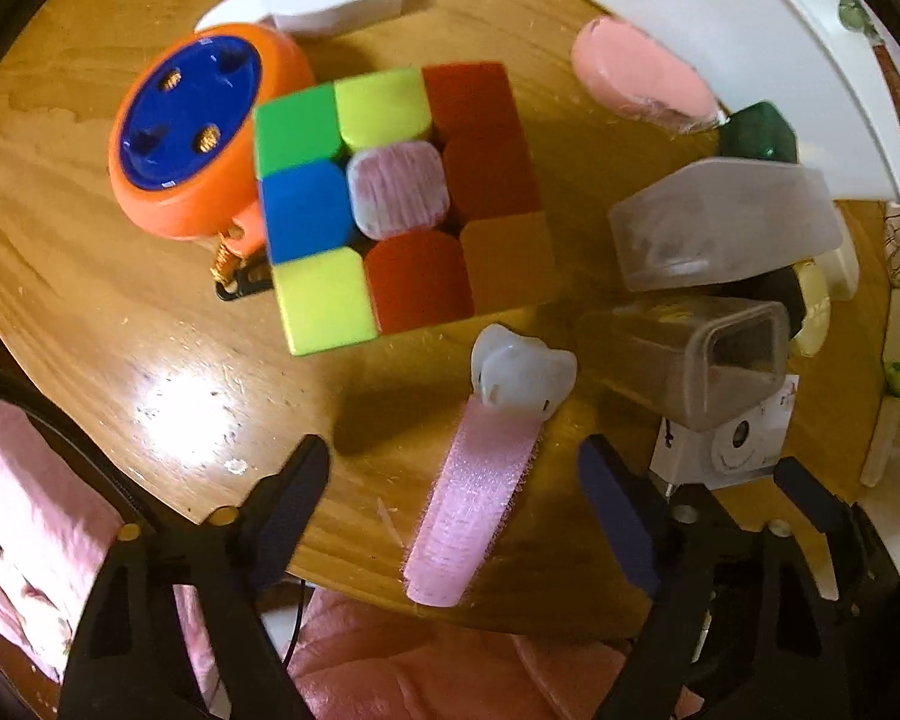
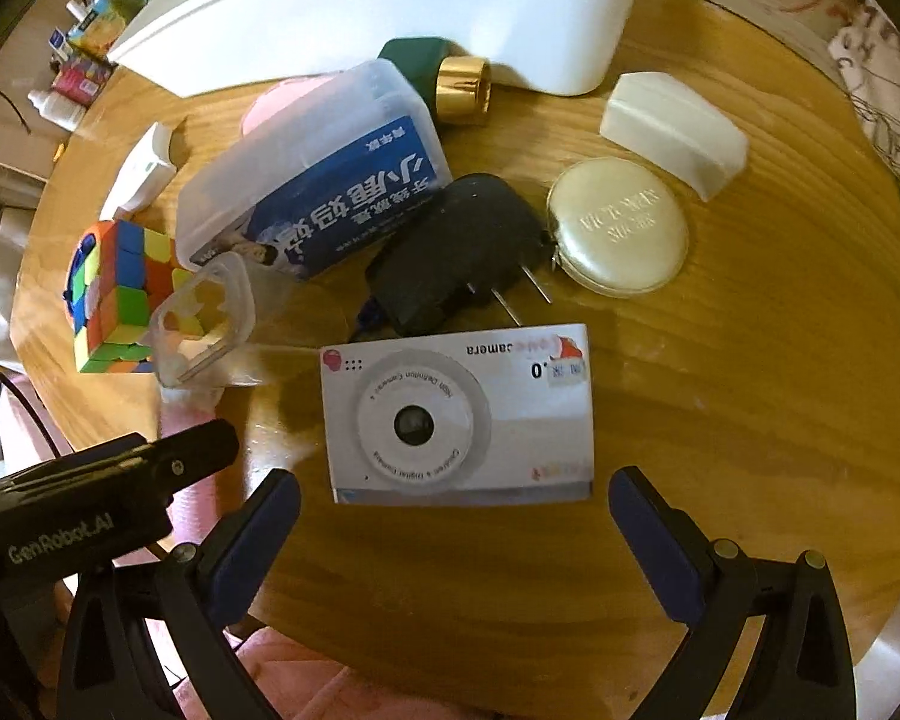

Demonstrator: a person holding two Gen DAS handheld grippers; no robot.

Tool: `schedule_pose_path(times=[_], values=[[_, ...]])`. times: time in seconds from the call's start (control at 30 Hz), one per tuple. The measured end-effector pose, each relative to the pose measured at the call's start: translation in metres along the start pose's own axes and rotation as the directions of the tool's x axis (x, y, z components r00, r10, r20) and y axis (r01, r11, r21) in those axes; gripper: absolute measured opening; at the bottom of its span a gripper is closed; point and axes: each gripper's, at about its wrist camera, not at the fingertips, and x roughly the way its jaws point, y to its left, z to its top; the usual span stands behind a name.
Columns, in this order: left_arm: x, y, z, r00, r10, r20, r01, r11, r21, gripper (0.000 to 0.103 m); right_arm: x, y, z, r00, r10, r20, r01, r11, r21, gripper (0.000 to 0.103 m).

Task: Organize rigid objects
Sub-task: 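Grasp the pink strip with the left tool while the right tool grasps the white lens-printed box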

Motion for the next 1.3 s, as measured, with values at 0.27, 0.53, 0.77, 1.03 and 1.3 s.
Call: schedule_pose_path(times=[0.27,0.53,0.77,1.03,1.3], values=[[0.015,-0.005,0.021,0.999,0.031,-0.027,-0.031,1.000,-0.003,0.060,0.014,-0.008,0.013,0.999,0.008,-0.048,-0.010,1.000,-0.023,0.102],[0.012,-0.013,0.039,0.997,0.070,-0.038,-0.071,0.997,-0.025,0.037,0.033,0.005,0.029,0.998,-0.014,-0.067,0.011,0.999,-0.047,0.099],[0.005,0.002,0.038,0.997,0.055,-0.056,-0.059,0.996,-0.065,0.027,0.050,0.035,0.050,0.997,-0.054,-0.055,0.049,0.995,-0.083,0.093],[-0.003,0.002,0.036,0.996,0.051,-0.067,-0.054,0.998,-0.044,0.027,0.055,0.046,0.047,0.998,-0.051,-0.034,0.049,0.998,-0.049,0.093],[0.007,0.002,0.018,0.996,-0.055,-0.077,0.054,0.998,-0.016,0.026,0.065,0.052,0.039,0.998,-0.047,-0.041,0.048,0.998,0.028,0.093]])
